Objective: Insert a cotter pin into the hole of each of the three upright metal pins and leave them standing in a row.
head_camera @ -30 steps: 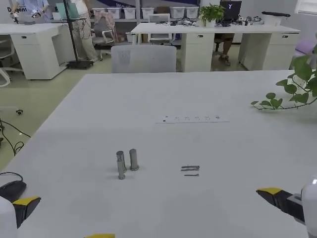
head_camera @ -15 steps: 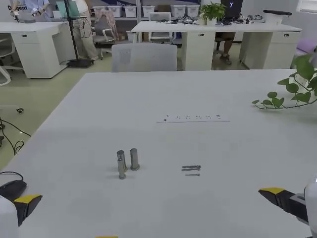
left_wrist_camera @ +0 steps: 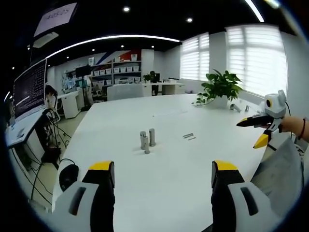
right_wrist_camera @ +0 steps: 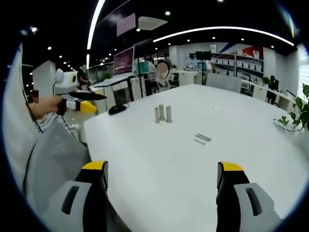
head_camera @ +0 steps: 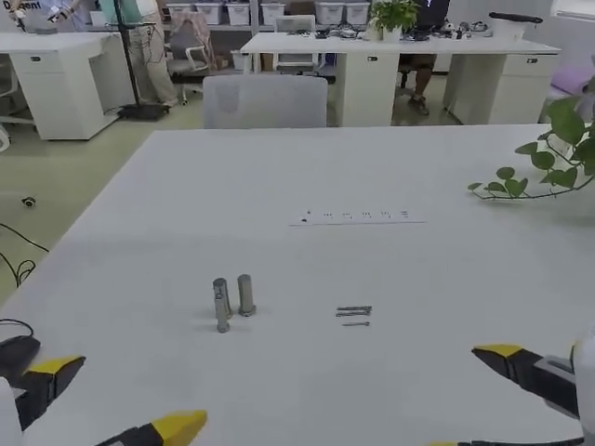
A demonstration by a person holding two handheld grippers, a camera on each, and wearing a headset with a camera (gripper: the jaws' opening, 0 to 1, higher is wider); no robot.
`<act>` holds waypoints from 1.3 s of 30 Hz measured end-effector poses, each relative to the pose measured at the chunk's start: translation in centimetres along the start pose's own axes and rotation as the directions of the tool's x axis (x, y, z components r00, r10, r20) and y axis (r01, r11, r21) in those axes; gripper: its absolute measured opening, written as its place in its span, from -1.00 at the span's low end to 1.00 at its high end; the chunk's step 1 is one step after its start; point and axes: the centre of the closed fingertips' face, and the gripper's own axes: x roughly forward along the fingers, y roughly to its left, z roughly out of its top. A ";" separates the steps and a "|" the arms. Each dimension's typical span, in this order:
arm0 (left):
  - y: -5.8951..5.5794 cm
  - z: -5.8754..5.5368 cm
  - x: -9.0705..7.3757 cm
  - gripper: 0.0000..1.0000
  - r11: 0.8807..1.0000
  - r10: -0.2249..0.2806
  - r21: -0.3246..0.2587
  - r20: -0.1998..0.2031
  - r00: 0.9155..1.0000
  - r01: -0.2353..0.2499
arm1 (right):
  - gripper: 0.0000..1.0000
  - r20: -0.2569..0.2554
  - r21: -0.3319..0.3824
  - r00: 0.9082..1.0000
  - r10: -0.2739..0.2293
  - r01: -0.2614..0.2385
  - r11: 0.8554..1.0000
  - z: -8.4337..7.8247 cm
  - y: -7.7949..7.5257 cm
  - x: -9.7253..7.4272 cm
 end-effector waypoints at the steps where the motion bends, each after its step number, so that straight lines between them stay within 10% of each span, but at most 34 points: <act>1: 0.1 0.1 0.0 0.62 1.000 -0.003 0.002 0.004 1.000 0.003 | 0.89 0.003 -0.001 1.000 -0.001 0.001 1.000 0.1 0.0 0.0; 24: 3.2 -0.4 6.4 -0.01 0.999 -0.005 0.031 -0.013 1.000 0.005 | 0.64 0.038 -0.011 0.999 0.004 -0.004 1.000 1.9 -1.3 1.6; 39: 3.3 -1.2 11.7 -0.17 0.997 -0.041 0.056 -0.057 0.998 0.044 | 0.60 0.037 0.011 0.999 0.003 -0.004 1.000 1.9 -1.9 2.5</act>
